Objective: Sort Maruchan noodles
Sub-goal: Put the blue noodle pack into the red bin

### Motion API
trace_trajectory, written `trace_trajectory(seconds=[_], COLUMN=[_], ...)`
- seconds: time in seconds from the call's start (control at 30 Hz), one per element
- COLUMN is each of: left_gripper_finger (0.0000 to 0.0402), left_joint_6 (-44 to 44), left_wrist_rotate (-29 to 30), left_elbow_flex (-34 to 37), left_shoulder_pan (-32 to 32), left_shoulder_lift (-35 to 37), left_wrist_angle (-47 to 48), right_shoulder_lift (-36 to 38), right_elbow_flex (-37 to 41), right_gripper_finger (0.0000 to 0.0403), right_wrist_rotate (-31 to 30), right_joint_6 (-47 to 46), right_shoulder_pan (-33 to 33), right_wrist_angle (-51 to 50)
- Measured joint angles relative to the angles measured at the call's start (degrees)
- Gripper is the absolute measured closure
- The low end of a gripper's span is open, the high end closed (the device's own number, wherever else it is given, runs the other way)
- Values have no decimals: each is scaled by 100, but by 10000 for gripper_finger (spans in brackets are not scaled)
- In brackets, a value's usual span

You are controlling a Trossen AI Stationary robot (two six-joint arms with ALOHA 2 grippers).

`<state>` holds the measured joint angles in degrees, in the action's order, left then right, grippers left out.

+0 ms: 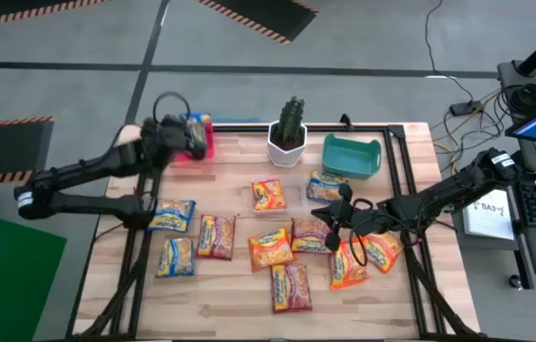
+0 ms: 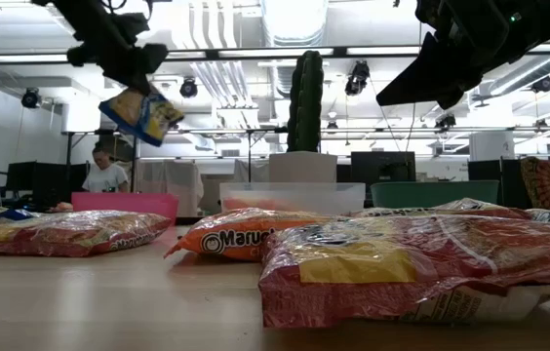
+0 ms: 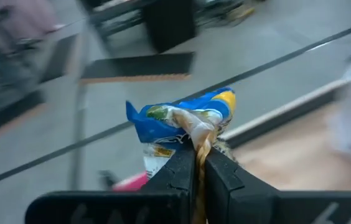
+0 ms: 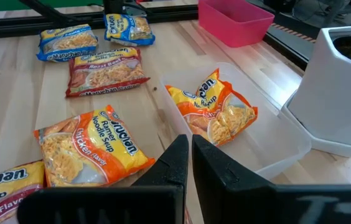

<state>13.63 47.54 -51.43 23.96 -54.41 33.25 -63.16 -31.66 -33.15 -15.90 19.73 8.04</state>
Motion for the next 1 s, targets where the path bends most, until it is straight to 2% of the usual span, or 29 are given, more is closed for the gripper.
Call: trace_trajectory(seconds=[0.13, 0.23, 0.33, 0.43, 0.67, 1.0], left_gripper_finger=[402, 401, 401, 401, 401, 401], left_joint_6=[-486, -847, -1130, -1267, -1362, -1452], left_wrist_rotate=[-24, -334, -777, -854, -863, -946], left_elbow_flex=[-476, -670, -717, -758, -781, -781], left_shoulder_pan=[972, 1645, 2153, 2514, 2770, 2770], left_shoulder_lift=[-505, -958, -1420, -1870, -2694, -3585], left_wrist_angle=[451, 594, 732, 1063, 1621, 1688], right_shoulder_lift=[0, 0, 0, 0, 0, 0], right_elbow_flex=[-2, -2, -2, -2, -2, -4], right_gripper_finger=[390, 390, 390, 390, 390, 390], right_wrist_rotate=[0, 0, 1, 2, 2, 2], right_joint_6=[0, 2, 2, 2, 2, -7], right_shoulder_pan=[0, 0, 0, 0, 0, 0], right_wrist_angle=[0, -3, -4, -5, -5, -6])
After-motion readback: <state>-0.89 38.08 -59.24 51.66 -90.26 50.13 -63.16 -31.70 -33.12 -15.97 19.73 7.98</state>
